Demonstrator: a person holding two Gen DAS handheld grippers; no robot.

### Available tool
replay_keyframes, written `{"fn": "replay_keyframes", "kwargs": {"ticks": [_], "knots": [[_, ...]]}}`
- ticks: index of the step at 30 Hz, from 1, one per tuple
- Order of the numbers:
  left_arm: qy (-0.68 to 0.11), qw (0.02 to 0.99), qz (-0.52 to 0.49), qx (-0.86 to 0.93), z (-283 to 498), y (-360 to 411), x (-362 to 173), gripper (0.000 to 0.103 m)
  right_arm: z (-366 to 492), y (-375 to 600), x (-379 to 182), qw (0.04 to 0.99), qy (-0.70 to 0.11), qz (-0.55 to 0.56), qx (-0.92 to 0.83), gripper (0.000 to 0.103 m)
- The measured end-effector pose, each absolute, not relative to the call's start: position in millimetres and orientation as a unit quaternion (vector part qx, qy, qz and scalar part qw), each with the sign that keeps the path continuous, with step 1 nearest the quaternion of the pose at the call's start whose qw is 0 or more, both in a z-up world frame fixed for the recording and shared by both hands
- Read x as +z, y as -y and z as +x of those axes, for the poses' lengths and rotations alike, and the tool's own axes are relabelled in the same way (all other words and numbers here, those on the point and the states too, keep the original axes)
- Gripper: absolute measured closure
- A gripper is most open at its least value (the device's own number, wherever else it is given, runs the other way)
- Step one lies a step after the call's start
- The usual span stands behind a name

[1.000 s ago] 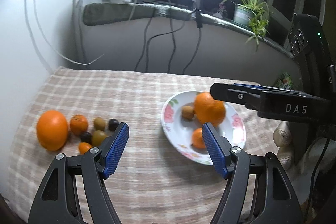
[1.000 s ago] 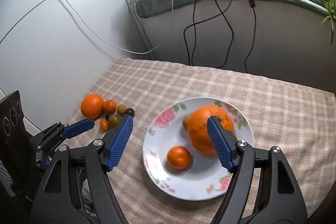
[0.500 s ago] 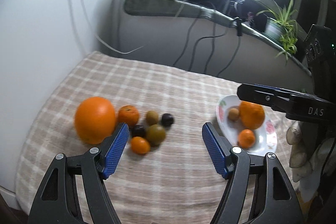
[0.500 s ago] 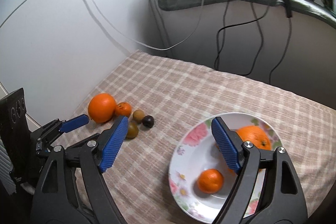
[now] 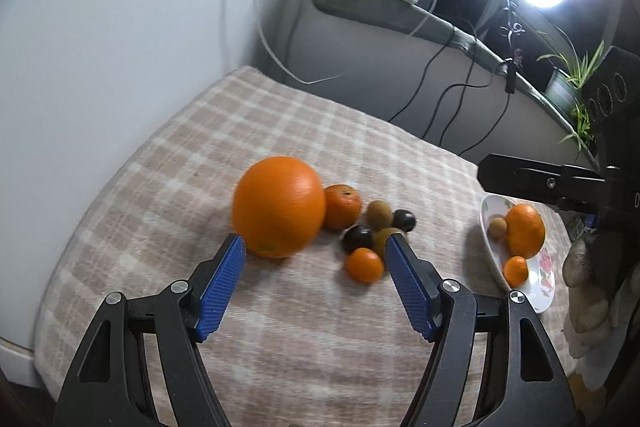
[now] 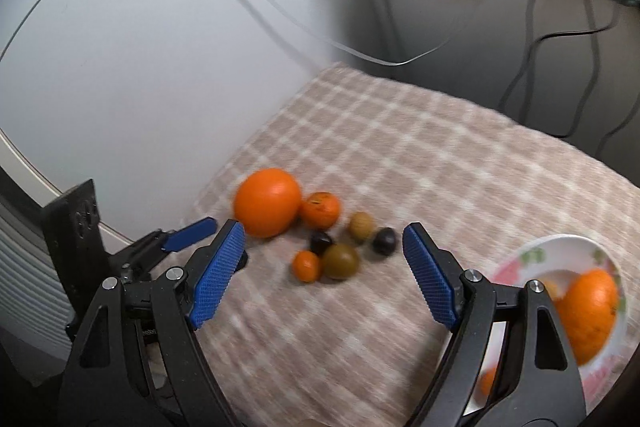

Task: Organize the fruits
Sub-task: 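Bring the open right tool around the other large orange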

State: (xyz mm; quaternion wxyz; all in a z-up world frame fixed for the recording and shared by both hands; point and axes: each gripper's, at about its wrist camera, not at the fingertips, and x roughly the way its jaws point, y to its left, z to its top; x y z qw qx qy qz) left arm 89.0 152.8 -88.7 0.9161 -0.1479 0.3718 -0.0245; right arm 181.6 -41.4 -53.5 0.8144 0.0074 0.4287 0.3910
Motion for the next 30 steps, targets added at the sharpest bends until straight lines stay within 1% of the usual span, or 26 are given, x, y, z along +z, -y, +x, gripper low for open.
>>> {"fn": "replay_keyframes", "kwargs": {"ticks": [11,18,26,30], "knots": [[-0.386,0.904,-0.182,-0.03,104,-173,-105,0.031,197,-22,-73,0.768,-0.466,0.005,0.438,0.019],[-0.389,0.9,-0.193,-0.037,112,-175,-110,0.031,205,-46,-84,0.76,-0.477,-0.013,0.442,0.019],[-0.391,0.896,-0.207,-0.042,119,-179,-114,0.031,214,-72,-89,0.752,-0.481,-0.029,0.449,0.028],[-0.394,0.893,-0.212,-0.043,122,-181,-119,0.031,214,-78,-94,0.749,-0.485,-0.043,0.449,0.029]]}}
